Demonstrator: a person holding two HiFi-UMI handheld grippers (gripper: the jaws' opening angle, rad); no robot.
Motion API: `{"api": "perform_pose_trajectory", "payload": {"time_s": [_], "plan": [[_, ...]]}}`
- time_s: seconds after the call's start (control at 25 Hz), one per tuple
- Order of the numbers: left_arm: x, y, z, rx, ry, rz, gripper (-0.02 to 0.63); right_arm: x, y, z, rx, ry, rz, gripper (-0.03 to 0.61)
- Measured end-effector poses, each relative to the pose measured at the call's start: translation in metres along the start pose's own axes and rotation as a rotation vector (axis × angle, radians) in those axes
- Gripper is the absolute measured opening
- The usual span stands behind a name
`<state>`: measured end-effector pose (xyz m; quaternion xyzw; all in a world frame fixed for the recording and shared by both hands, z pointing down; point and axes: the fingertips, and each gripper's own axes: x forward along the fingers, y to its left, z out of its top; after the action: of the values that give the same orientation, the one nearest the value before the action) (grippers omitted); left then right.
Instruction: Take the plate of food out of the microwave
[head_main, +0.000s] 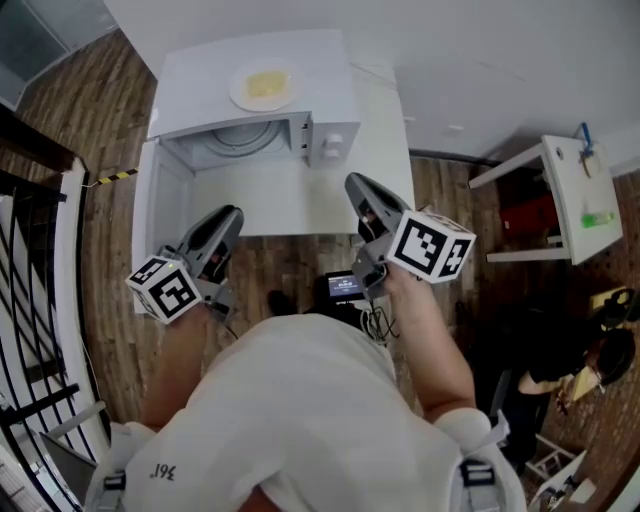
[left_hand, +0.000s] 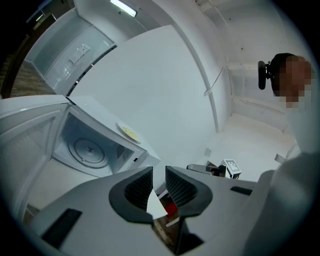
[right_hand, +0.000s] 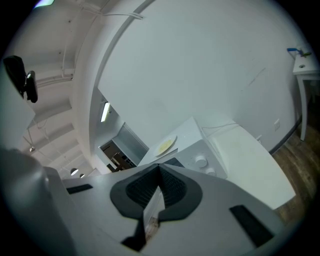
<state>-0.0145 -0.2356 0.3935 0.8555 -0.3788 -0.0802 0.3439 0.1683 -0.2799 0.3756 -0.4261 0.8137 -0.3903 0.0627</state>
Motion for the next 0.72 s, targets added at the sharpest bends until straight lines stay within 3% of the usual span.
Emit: {"api": "perform_pose_trajectory", "payload": {"time_s": [0.24,0.72], "plan": [[0.001,0.003,-0.021,-0.013,0.023,-0.001,0.084,-0.002,-0.007,-0.020,0.005,0.034,-0.006,0.002],[-0.003,0.010,-0.025,-0.023,0.028,0.026,0.083,-0.009,-0.026,-0.038,0.016,0.063,-0.060,0.002]]}}
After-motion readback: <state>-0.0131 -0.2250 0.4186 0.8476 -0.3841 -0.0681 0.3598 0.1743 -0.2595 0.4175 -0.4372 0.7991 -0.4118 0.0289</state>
